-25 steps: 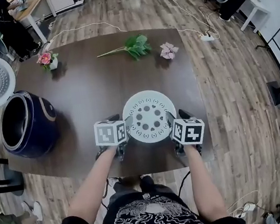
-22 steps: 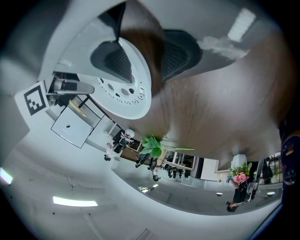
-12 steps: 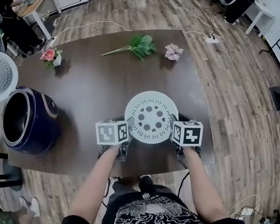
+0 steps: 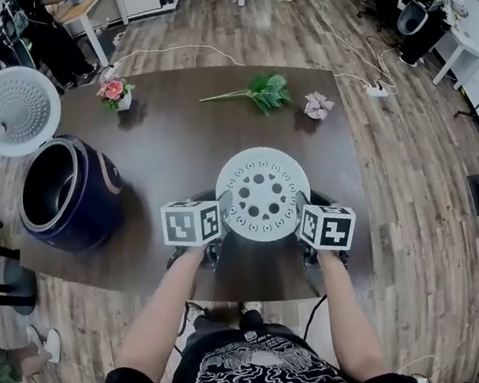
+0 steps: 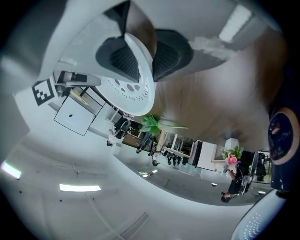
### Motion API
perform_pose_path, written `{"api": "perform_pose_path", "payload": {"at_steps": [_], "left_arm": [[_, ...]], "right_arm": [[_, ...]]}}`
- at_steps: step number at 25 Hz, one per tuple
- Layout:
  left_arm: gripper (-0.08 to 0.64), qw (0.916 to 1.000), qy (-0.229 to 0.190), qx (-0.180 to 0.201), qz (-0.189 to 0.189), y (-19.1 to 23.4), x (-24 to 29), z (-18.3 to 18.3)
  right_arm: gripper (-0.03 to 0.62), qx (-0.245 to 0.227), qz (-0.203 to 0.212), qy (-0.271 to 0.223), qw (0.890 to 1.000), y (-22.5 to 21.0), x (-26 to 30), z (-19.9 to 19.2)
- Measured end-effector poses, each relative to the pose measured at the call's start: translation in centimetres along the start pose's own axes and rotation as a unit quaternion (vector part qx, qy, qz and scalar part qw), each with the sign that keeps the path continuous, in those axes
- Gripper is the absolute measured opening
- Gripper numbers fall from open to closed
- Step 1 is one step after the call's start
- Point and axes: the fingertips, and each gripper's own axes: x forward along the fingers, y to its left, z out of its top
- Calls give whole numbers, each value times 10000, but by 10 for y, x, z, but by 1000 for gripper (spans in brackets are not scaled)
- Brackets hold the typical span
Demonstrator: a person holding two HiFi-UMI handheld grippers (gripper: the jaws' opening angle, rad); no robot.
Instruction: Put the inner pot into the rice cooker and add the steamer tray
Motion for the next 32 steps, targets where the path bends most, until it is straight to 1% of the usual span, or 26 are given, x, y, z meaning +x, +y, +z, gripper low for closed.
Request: {"api": "perform_pose_path", "payload": {"at_steps": [3, 8, 13, 17, 22, 27, 32], "left_arm": [[100, 9997, -198, -62, 139, 16, -21, 13], [100, 9974, -659, -13, 297, 38, -61, 41], [98, 9930, -1052, -8, 536, 62, -104, 64], [98, 9886, -1333, -54, 700, 82, -138, 80], [98, 9811, -1692, -59, 935, 102, -179, 100], [98, 9725, -1980, -115, 1221, 126, -220, 109], [98, 9637, -2267, -240, 1392, 144, -258, 126]], "right_arm": [[86, -111, 200, -163, 9996, 25, 1, 19], [86, -360, 493, -463, 9971, 72, 0, 52], [89, -621, 791, -676, 9926, 121, -1, 78], [89, -857, 1047, -862, 9870, 160, -2, 101], [89, -1113, 1355, -1088, 9785, 208, -6, 128], [87, -1325, 1661, -1257, 9691, 256, -10, 145], [87, -1493, 1987, -1385, 9587, 300, -15, 168]]}}
